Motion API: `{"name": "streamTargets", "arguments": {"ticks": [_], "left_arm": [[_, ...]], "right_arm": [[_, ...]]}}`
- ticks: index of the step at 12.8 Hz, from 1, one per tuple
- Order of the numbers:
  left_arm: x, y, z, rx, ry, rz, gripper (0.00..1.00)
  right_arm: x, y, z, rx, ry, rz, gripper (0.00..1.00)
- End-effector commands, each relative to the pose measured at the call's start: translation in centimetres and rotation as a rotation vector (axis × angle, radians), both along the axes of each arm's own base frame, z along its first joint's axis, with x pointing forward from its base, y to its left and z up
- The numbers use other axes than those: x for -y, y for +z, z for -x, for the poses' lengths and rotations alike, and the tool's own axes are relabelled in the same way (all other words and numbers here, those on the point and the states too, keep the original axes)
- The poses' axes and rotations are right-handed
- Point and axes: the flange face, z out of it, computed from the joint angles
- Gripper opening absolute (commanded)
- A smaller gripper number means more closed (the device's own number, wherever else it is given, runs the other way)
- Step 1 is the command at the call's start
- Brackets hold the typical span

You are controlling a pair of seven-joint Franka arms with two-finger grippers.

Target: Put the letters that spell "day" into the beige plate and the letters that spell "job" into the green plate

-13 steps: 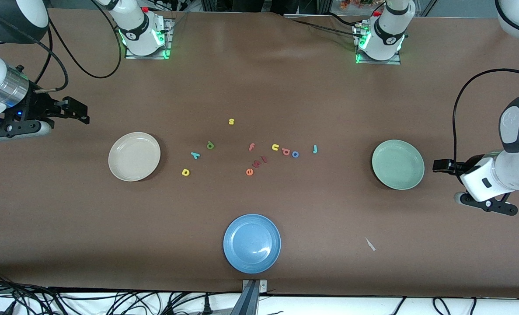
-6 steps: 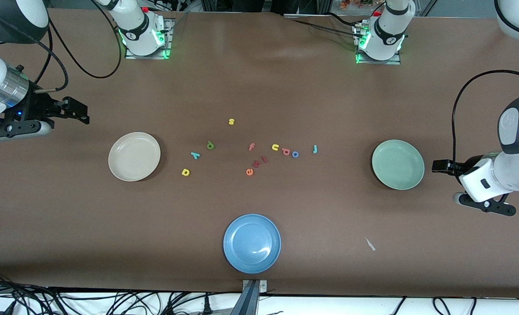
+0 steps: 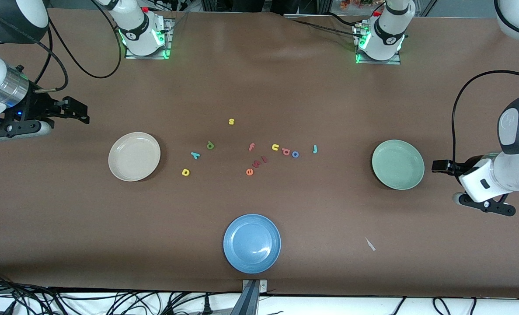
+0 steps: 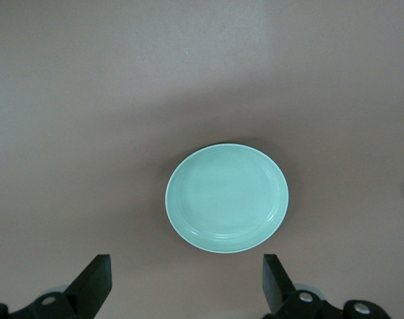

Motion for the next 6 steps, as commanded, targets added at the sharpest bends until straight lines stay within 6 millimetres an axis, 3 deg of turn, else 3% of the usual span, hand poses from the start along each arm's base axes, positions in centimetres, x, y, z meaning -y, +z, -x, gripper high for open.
{"name": "streamTargets", "arguments": {"ticks": [1,6], "left_arm": [[0.0,-0.1,0.1,0.002,-0.004,0.007,1.0],[-0.1,-0.1,0.1,0.002,-0.003,0.006,1.0]], "right_arm": [[-0.2,0.7,-0.2,0.003,-0.001,0.008,1.0],[1.2,-0.3,-0.5,-0.031,-0.026,0.0,1.0]]}}
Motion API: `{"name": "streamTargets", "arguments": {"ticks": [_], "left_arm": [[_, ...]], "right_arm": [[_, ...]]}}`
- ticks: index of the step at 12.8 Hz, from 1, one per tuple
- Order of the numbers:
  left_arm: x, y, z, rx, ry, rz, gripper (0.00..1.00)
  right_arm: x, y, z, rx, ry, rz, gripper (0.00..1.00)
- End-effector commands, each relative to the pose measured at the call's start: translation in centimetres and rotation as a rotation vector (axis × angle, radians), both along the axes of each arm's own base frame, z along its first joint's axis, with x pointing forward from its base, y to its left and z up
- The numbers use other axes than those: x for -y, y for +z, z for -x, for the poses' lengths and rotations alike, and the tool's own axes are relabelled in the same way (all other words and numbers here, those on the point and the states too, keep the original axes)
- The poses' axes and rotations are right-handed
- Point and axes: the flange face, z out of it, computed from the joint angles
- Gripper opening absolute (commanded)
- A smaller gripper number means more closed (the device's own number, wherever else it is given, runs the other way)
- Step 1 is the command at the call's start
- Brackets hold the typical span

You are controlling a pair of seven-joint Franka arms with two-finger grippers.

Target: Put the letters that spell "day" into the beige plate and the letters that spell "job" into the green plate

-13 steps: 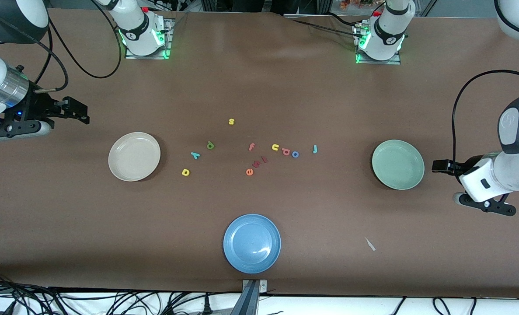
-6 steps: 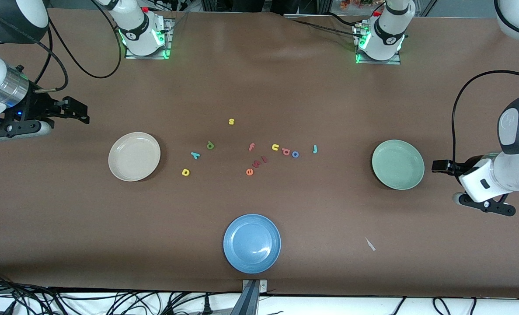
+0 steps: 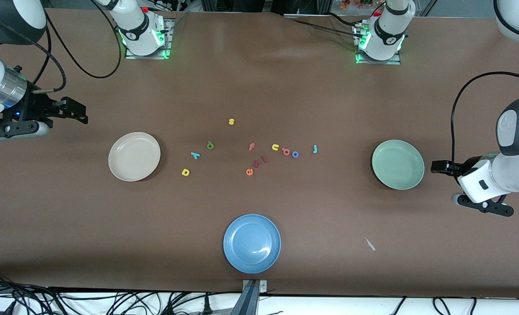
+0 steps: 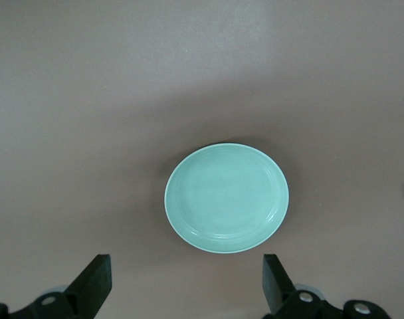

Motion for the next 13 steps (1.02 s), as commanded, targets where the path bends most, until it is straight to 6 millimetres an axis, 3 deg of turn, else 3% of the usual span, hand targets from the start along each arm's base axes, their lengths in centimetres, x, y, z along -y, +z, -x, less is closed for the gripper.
{"name": "streamTargets", "arguments": {"ticks": [1,3,4,6,11,13], "left_arm": [[0.0,0.2,0.1,0.007,-0.004,0.006,1.0],[-0.1,0.1,0.1,0.005,-0.003,0.005,1.0],[-0.1,0.1,0.1,0.005,-0.003,0.005,1.0],[0.0,0.1,0.1,0.005,-0.004,0.006,1.0],[0.0,-0.1,0.1,0.002,-0.004,0.007,1.0],[-0.1,-0.1,0.1,0.002,-0.003,0.006,1.0]], "right_arm": [[0.4,-0.1,-0.5,-0.021,-0.002,-0.007,1.0],[-1.2,-0.1,-0.3,-0.035,0.048,-0.013,1.0],[-3.6,-0.3,0.1,-0.056,0.06,-0.01,1.0],[-6.3,-1.4,-0.1,-0.071,0.049,0.004,1.0],[-10.6,-5.8,-2.1,-0.122,0.046,0.013,1.0],[-13.4,-6.6,-2.4,-0.107,0.011,0.021,1.0]]}}
